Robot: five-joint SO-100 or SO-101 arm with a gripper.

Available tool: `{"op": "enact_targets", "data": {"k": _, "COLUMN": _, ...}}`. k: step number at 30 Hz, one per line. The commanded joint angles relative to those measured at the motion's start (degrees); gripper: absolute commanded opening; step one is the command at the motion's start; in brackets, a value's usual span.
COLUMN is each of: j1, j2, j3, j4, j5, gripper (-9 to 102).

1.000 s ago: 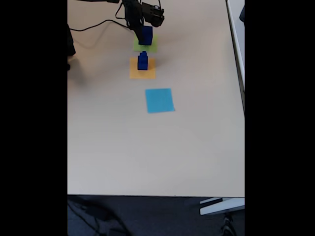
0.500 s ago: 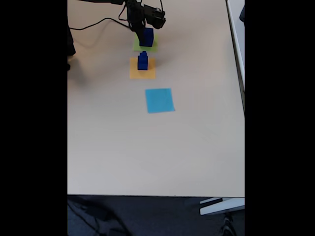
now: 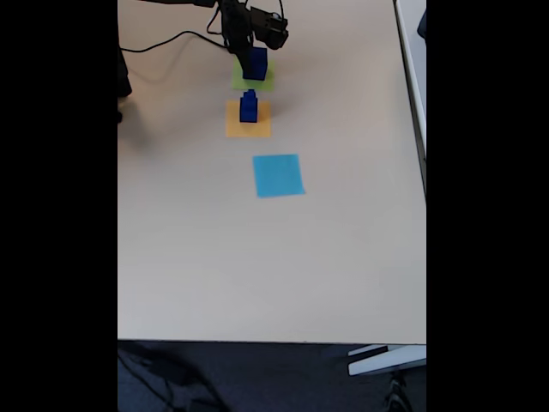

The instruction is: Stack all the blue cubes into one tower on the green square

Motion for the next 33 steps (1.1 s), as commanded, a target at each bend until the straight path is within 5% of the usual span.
{"op": "enact_targets", "data": {"k": 1, "j1": -0.09, "j2": 1.14, "j3": -2.55, "j4": -1.23, "j5": -0.09, "gripper": 4}}
{"op": "enact_targets", "data": {"k": 17, "j1": -0.44, "j2": 1.85, "j3": -1.23, "j4": -2.72, "j5": 0.97, "gripper": 10}}
{"op": "enact_targets", "data": {"k": 33, "j1": -0.7, "j2": 2.11, "j3": -1.05, "j4": -3.34, "j5": 1.76, "gripper": 30}}
